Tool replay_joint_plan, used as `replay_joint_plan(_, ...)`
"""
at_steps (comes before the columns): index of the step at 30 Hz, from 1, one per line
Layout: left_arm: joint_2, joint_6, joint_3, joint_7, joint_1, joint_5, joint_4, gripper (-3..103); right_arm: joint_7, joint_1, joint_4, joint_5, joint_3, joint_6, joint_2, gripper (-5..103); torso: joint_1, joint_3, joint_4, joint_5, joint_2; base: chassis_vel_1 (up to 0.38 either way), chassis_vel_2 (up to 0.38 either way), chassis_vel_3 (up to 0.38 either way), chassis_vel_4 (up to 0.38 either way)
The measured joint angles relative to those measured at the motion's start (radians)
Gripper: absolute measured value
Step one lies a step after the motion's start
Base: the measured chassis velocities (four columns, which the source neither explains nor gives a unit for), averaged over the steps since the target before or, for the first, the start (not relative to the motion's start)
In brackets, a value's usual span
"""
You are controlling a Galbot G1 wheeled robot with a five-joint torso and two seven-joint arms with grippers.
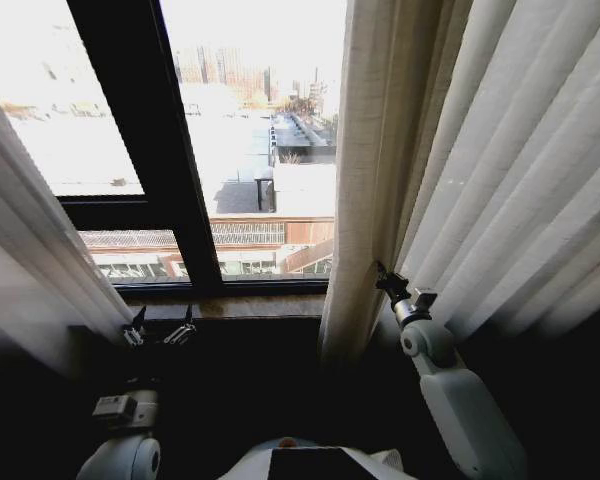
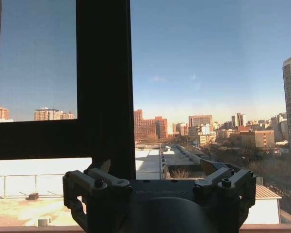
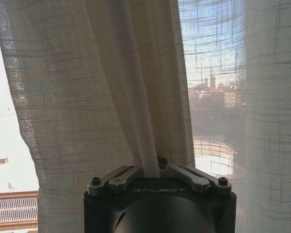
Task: Open the curtains by pulling them apart, changing their state from closed to fully open.
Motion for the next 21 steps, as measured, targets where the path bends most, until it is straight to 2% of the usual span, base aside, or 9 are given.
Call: replay_joint_plan(21,0.002,-0.004,-0.001,0.000,-0.003,0.000,0.002,100,0.001,-0.007,-0.009,-0.003,0.007,0.001,0.002,0,0.000,0.000,0.0000,-0.0002,0.000,-0.359,-0.362,0.361,0.353)
